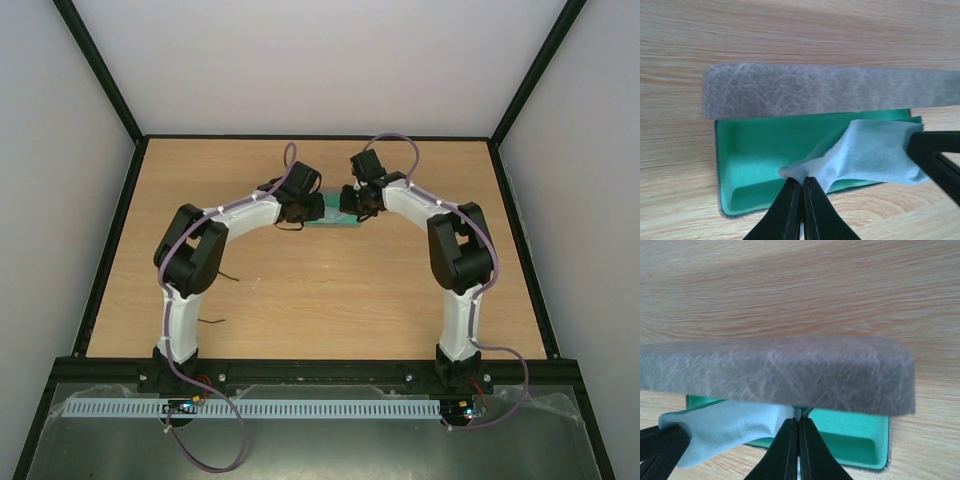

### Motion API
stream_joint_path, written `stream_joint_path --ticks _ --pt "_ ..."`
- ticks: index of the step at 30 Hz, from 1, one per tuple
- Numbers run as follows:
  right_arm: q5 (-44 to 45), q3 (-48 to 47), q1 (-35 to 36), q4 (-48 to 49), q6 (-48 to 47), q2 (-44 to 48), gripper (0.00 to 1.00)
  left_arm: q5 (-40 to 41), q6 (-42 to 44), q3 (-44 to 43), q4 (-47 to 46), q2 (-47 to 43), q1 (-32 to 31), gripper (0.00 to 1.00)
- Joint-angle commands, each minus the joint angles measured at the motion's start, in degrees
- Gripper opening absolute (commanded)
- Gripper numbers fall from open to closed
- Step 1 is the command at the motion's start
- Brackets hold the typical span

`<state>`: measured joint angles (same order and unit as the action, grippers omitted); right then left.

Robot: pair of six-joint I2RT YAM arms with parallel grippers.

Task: Organize the sunglasses
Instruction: Place the glasses cleaning cloth in the sunglasses case.

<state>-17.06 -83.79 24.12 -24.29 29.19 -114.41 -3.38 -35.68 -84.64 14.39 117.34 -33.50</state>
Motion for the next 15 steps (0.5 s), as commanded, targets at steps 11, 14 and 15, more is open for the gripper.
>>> stream_joint_path --ticks 11,14,15 --pt "0.6 -3.8 -1.9 -3.4 -2.2 -5.1 0.01 0.6 1.9 -3.4 1.5 5.6 1.3 0.03" --pt "1.4 -4.1 -2.0 -3.4 -2.3 -5.7 0.01 0.7 1.9 -3.8 1.4 6.4 1.5 0.03" --pt "1.6 -4.2 -2.0 -3.5 -2.3 -6.0 0.01 0.8 2.0 -3.9 1.5 6.7 1.5 0.03"
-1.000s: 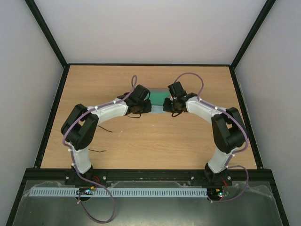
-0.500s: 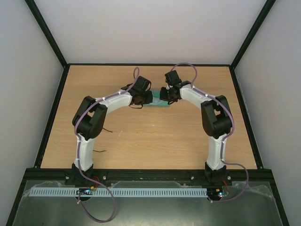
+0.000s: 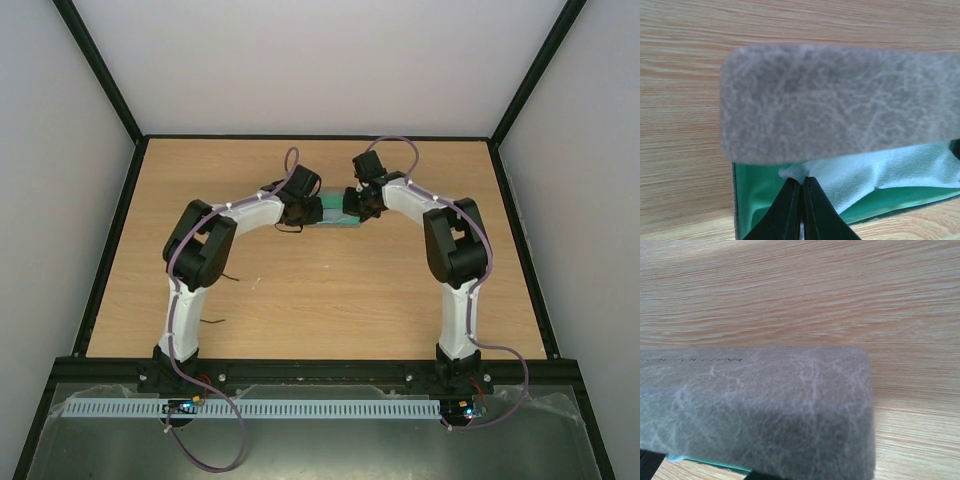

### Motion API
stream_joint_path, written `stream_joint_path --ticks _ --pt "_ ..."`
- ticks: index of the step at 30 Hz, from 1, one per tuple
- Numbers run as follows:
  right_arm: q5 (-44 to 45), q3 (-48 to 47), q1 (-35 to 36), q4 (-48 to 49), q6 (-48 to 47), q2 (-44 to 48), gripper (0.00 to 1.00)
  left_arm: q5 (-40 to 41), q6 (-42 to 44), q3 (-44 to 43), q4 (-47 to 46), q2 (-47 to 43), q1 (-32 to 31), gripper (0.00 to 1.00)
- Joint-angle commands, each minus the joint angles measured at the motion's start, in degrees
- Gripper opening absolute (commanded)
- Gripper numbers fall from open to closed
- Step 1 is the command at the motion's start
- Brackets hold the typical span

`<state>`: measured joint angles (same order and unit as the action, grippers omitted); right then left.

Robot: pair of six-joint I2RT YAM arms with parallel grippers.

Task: Organize the sunglasses
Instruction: Place the glasses cleaning cloth in the sunglasses case.

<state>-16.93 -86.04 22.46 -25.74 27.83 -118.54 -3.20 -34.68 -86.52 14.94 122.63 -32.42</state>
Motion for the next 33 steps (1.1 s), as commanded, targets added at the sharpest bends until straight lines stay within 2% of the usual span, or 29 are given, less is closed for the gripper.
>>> stream_joint_path --ticks 1,22,29,33 --pt "1.4 -2.2 -0.4 -2.1 -1.0 -2.1 0.01 0.8 1.0 -2.1 1.0 1.5 0.5 0.03" --pt "3.6 -2.6 -0.4 -1.5 -0.7 -4.4 0.01 1.4 1.3 -2.2 1.2 3.4 1.0 0.04" --pt "3.4 -3.0 -0.4 -1.9 -0.6 -4.7 0.02 1.7 1.2 -1.9 1.6 3.2 1.1 0.11" --pt "3.5 -2.9 -0.4 -2.0 -0.7 -3.9 0.09 2.4 1.1 -1.3 2.0 1.9 1.1 0.15"
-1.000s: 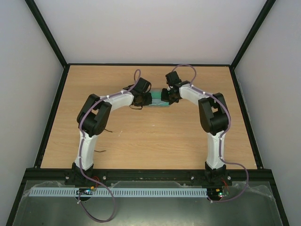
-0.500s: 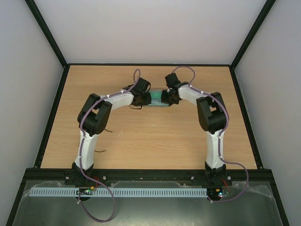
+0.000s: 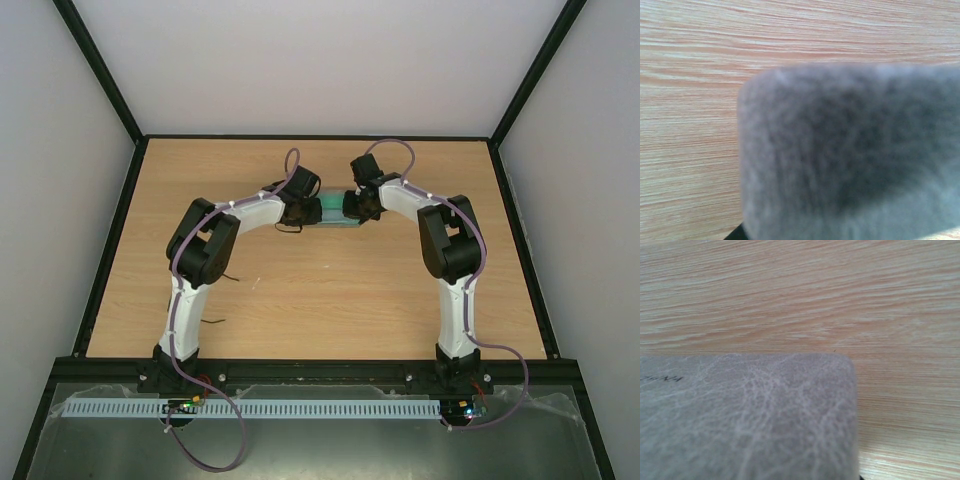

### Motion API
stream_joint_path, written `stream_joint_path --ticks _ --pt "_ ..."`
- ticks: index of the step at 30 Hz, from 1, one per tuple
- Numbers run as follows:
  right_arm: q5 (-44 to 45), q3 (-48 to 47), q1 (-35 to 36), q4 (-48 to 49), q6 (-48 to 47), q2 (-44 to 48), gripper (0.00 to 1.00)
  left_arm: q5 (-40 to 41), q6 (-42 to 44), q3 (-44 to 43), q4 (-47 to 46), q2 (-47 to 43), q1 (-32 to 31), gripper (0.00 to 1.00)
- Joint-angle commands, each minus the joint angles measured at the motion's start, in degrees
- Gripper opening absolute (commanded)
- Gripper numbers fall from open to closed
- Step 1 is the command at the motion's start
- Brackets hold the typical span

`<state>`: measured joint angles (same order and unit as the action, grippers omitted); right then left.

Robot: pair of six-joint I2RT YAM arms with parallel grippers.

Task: Organize the sunglasses
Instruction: Place the glasses cleaning cloth in the sunglasses case.

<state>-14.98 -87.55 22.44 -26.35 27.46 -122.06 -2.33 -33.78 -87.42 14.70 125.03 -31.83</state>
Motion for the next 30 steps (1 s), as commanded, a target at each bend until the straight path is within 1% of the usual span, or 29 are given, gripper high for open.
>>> stream_joint_path --ticks 1,5,8,9,14,19,22,24,28,30 --pt "1.6 -1.4 -0.4 -1.5 -0.3 -0.3 0.11 1.6 0.3 -0.3 2.4 -0.7 0.5 0.16" --pt "1.7 -1.6 -0.4 -1.9 -0.2 0.2 0.16 2.0 -0.1 0.0 2.9 -1.6 0.5 0.19" --pt "1.9 -1.7 -0.4 -2.1 -0.1 0.9 0.19 2.3 -0.2 0.0 3.3 -2.0 0.5 0.26" --pt "1.9 -1.8 -0.4 -2.2 -0.1 1.3 0.19 2.4 -0.2 0.0 3.4 -2.2 0.5 0.27" --pt "2.0 -2.2 -0.4 -3.0 -0.3 2.9 0.19 2.6 -0.5 0.2 3.6 -3.6 0.6 0.40" --pt "0.9 -1.8 -0.4 -2.7 -0.1 4.7 0.19 2.1 -1.0 0.0 3.6 -5.2 0.6 0.43" --pt "-0.1 -1.5 -0.4 -2.2 0.3 5.3 0.18 1.8 -1.4 0.1 3.6 -5.9 0.5 0.41" --pt "-1.5 -1.0 -0.4 -1.4 0.6 5.5 0.16 1.2 -1.6 0.3 3.0 -6.3 0.5 0.35" --pt "-2.7 -0.7 -0.2 -0.5 1.1 4.8 0.09 0.1 -2.0 -0.2 2.5 -5.5 0.5 0.18" --pt "-3.4 -0.2 0.0 0.3 1.4 4.5 0.04 -0.1 -2.2 -0.5 2.4 -4.7 0.5 0.14"
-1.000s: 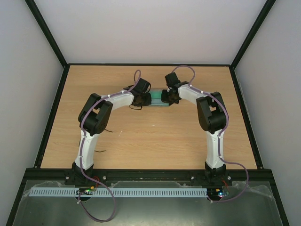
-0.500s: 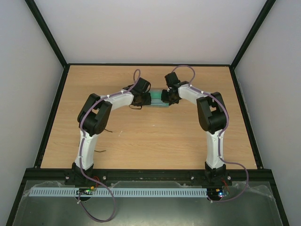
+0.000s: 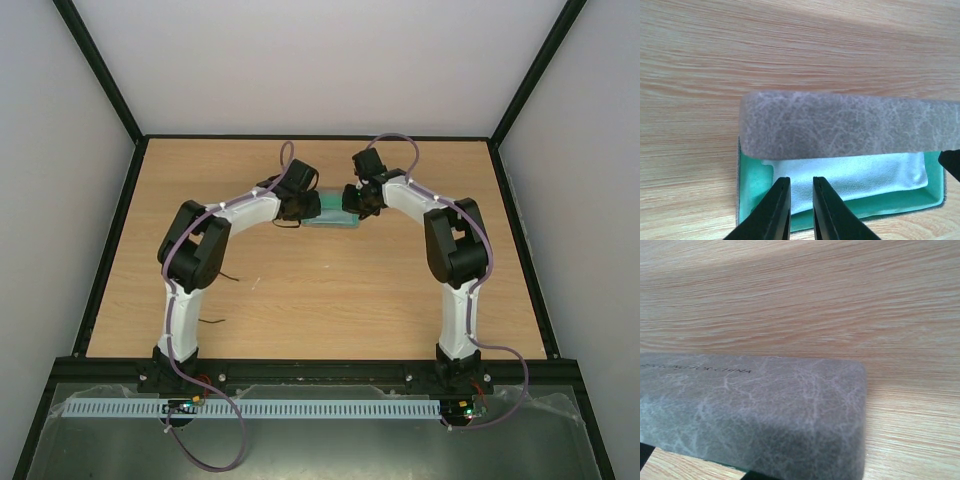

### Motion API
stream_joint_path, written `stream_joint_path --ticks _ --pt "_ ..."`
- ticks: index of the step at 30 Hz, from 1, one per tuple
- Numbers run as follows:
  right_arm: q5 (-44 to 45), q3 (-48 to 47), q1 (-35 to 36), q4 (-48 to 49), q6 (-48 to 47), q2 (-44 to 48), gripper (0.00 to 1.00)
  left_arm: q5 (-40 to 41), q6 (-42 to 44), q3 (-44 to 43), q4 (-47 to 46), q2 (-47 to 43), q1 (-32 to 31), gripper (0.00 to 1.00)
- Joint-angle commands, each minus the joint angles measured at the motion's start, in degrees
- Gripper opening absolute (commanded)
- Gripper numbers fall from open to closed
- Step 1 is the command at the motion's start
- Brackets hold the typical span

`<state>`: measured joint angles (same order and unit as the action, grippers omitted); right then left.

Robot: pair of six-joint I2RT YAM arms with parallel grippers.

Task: Organize the sunglasses
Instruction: Place the glasses cleaning cloth in the sunglasses case.

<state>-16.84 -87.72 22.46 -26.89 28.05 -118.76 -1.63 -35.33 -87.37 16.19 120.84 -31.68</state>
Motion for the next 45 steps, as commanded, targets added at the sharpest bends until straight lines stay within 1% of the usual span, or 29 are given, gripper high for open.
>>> stream_joint_path --ticks 1,6,18,21,23,24,26,29,32,34,36,42,45 --pt "-1.7 0.3 0.1 1.1 1.0 1.0 0.04 -0.9 -0.7 -0.5 0.8 -0.2 0.3 0.13" --pt "-1.2 1.9 0.7 2.5 1.8 -0.4 0.02 -0.4 -0.8 0.1 0.3 1.1 0.3 0.12" --pt "4.2 5.5 1.7 4.2 2.5 -3.0 0.02 0.9 -1.0 2.9 -1.1 4.3 0.3 0.10" --pt "4.8 6.0 1.7 4.2 2.3 -2.9 0.03 1.4 -0.9 3.9 -1.2 4.0 0.3 0.09" --pt "4.7 6.6 1.7 4.5 2.3 -2.1 0.05 1.4 -0.9 4.4 -1.2 3.0 0.3 0.09" --pt "4.5 7.1 1.7 5.0 2.4 -0.8 0.07 1.4 -1.1 4.7 -1.2 2.3 0.3 0.10" --pt "4.0 7.9 1.7 5.8 2.5 1.5 0.13 1.3 -1.2 5.3 -1.3 0.3 0.3 0.17" --pt "3.8 8.5 1.7 6.0 2.6 5.2 0.18 1.1 -1.2 4.8 -0.6 -2.7 0.3 0.20" --pt "3.9 9.1 1.7 5.7 2.6 8.7 0.19 1.3 -1.2 4.1 0.5 -5.1 0.3 0.24" --pt "4.1 9.5 1.7 5.2 2.4 10.1 0.23 1.6 -1.1 4.3 0.9 -6.2 0.3 0.27" --pt "5.1 10.2 1.7 4.8 2.0 10.8 0.24 2.0 -1.1 5.0 0.9 -7.0 0.4 0.30" --pt "8.7 11.8 1.7 4.0 0.8 9.3 0.24 3.8 -0.5 7.1 0.9 -6.3 0.7 0.31" --pt "10.1 12.0 1.7 3.8 -0.1 7.6 0.27 4.8 0.1 7.5 0.8 -5.1 0.8 0.33"
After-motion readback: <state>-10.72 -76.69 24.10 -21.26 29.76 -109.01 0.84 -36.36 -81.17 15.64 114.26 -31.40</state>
